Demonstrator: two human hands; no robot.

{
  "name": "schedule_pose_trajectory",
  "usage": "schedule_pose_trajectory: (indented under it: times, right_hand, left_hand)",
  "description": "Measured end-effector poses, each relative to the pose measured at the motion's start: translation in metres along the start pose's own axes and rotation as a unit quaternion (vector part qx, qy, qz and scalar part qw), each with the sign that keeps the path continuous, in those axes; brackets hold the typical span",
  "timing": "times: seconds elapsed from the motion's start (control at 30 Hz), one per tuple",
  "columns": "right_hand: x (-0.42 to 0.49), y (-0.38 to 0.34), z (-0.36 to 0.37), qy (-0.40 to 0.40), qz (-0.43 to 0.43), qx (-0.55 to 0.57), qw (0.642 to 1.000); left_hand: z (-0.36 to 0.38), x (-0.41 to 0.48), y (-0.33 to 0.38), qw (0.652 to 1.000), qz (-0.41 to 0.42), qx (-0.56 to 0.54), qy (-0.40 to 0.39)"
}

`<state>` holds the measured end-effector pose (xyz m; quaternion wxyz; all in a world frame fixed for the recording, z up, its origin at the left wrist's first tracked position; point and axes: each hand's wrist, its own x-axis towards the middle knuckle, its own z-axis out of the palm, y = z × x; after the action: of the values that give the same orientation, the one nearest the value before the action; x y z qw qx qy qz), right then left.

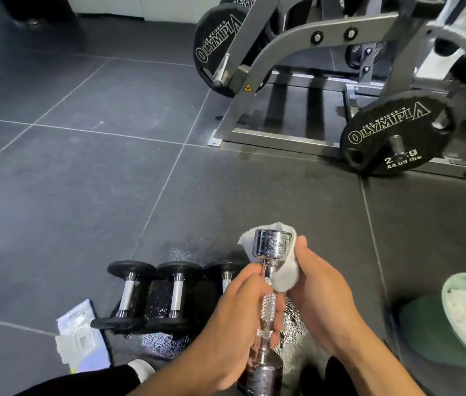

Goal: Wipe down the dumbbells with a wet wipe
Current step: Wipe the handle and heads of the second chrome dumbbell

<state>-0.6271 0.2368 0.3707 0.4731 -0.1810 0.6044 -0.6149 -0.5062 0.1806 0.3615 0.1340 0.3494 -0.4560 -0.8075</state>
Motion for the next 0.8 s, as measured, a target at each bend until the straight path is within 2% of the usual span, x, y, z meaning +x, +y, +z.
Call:
schedule_pose_trajectory:
  times: [0.07,0.13,0.2,0.27,0.4,0.47,0.57,0.63,0.7,0.8]
  right_hand:
    - [0.003,0.001,0.003,-0.007,-0.019,-0.001,1.0]
    - [0.003,0.005,0.006,-0.014,-0.098,-0.137,0.986]
    - [0.006,0.013,0.005,-0.005,-0.206,-0.316,0.926]
    - [0.011,0.019,0.005,0.002,-0.262,-0.413,0.872]
    - [0.017,0.006,0.001,0.012,-0.284,-0.493,0.822]
    - [0.022,-0.006,-0.001,0.023,-0.213,-0.503,0.837]
    - [0.031,-0.018,-0.005,0.003,-0.031,-0.386,0.922]
    - [0.033,-0.021,-0.009,0.022,0.053,-0.277,0.959]
    - [0.034,-0.015,-0.016,0.054,0.102,-0.155,0.981]
    - [0.034,-0.005,-0.017,-0.009,0.16,0.059,0.985]
  left_hand:
    - [-0.004,0.0,0.001,0.999,-0.008,-0.042,-0.01]
    - [-0.006,0.001,-0.001,0.999,-0.015,-0.046,-0.008]
    - [-0.006,0.002,-0.005,1.0,0.003,-0.007,0.0]
    - [-0.007,0.002,-0.009,0.999,0.018,0.034,0.011]
    - [-0.012,-0.001,-0.016,0.984,0.035,0.175,0.013]
    - [-0.014,-0.006,-0.013,0.979,0.045,0.2,0.017]
    - [-0.014,-0.008,-0.013,0.976,0.034,0.214,0.004]
    - [-0.013,-0.006,-0.014,0.987,0.002,0.163,-0.01]
    - [-0.01,-0.012,-0.014,0.995,-0.034,0.091,-0.035]
    - [-0.012,-0.014,-0.01,0.997,-0.054,0.038,-0.052]
